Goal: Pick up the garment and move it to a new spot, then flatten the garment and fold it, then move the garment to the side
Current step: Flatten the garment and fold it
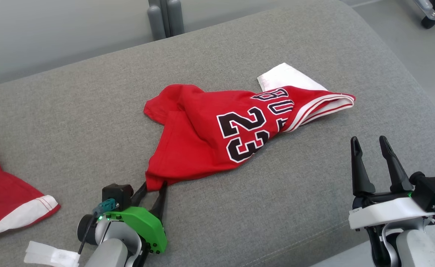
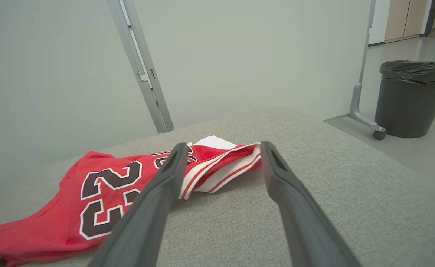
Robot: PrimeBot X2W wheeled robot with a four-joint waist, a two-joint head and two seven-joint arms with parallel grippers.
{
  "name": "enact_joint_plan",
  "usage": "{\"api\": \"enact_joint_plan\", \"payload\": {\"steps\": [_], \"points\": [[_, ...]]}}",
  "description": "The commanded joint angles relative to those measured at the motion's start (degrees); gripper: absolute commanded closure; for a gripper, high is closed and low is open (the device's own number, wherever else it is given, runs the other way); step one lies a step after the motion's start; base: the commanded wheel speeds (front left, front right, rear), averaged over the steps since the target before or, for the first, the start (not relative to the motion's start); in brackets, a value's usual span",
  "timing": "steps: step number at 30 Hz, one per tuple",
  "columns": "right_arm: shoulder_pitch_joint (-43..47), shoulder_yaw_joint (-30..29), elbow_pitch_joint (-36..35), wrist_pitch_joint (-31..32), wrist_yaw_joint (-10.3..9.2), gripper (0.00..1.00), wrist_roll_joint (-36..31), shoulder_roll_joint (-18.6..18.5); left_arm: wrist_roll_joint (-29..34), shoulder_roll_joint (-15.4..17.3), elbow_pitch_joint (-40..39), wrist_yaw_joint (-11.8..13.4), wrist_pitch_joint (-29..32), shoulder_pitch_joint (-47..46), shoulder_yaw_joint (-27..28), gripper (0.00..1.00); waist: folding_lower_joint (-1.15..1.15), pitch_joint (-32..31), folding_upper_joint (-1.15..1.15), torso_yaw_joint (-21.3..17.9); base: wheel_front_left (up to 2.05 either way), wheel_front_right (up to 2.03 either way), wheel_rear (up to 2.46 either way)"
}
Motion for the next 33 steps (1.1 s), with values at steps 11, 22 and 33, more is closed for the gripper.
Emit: {"api": "enact_joint_plan", "payload": {"steps": [11, 22, 33], "points": [[-0.26, -0.50, 0.33, -0.24, -0.04, 0.00, -0.36, 0.54, -2.06, 0.92, 1.26, -0.16, -2.92, -2.36, -1.41, 1.00, 0.00, -0.81, 0.00, 1.47, 0.00, 0.00, 0.00], [0.70, -0.66, 0.81, -0.25, -0.04, 0.00, -0.72, -0.87, -2.97, 3.68, -6.14, 2.42, -4.76, 2.32, 0.45, 1.00, 0.00, -2.84, 0.00, 8.88, 0.00, 0.00, 0.00], [1.23, -0.33, 1.39, -0.24, -0.04, 0.00, -0.25, -0.97, -4.85, 7.81, -12.83, 6.97, -2.20, 9.95, 3.52, 1.00, 0.00, -3.98, 0.00, 12.84, 0.00, 0.00, 0.00]]}}
